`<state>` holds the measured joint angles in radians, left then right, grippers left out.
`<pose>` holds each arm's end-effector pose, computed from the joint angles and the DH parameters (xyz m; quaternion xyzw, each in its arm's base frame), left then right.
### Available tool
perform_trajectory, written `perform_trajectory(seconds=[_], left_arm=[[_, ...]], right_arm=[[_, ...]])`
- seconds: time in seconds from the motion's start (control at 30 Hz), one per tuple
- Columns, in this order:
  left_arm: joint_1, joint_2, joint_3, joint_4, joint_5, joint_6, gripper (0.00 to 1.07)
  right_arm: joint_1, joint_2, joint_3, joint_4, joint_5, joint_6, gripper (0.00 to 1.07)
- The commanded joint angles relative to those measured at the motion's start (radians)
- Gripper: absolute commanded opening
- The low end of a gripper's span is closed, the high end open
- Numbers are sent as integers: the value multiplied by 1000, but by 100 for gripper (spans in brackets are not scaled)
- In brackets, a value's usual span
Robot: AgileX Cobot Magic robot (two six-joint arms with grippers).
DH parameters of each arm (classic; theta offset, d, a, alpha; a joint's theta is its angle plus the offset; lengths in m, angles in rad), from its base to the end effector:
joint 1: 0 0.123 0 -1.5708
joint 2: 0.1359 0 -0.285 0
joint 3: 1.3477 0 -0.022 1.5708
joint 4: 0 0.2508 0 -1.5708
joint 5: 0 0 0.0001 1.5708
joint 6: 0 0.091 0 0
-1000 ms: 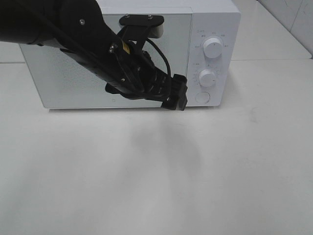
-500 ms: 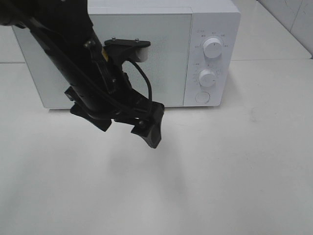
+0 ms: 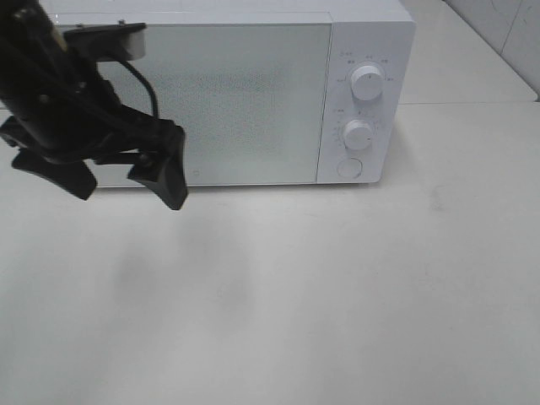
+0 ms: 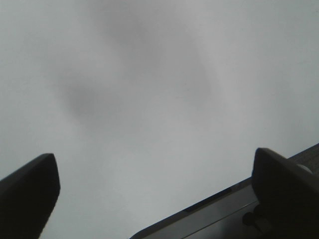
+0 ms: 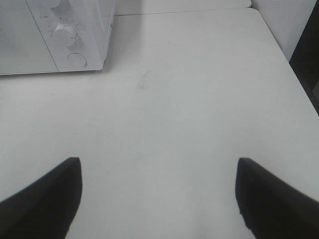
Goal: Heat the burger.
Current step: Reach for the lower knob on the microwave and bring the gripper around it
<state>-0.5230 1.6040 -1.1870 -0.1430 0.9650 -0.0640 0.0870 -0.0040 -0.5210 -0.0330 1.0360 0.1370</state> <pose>0.2696 -0.1677 0.2567 0.1934 0.9694 -0.1007 0.1129 -0.0068 -0.0032 0.2851 0.0216 0.8396 0.0442 0.5409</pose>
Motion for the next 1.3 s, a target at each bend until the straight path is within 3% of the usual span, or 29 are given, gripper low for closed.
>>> perform_trajectory(seconds=[0.03,0.1,0.13,0.2,0.33,0.53,0.73,1.0,1.3], left_arm=[[87,-101,97,-1,10,-6,100],[108,-121,116,0,10,-6,100],[161,-173,162,0,9,-5,100],[184,-200,188,3,7,-5,100],[309,-326,306,34,7,-5,100],[401,-488,417,90,7,-5,100],[449,-638,518,109,8,-8,100],[453,-833,664,129,10,-8,100],[453,-1044,687,131,72,-8,100]], right_arm=[[-5,-28,4,-4,3,-10,76],[-5,-28,4,-4,3,-10,76],[-5,-28,4,-4,3,-10,76],[-5,-28,4,-4,3,-10,76],[-5,-28,4,-4,3,-10,76],[-5,-28,4,-4,3,-10,76],[-5,-28,4,-4,3,-10,76],[-5,-28,4,-4,3,-10,76],[-5,-28,4,-4,3,-10,76]])
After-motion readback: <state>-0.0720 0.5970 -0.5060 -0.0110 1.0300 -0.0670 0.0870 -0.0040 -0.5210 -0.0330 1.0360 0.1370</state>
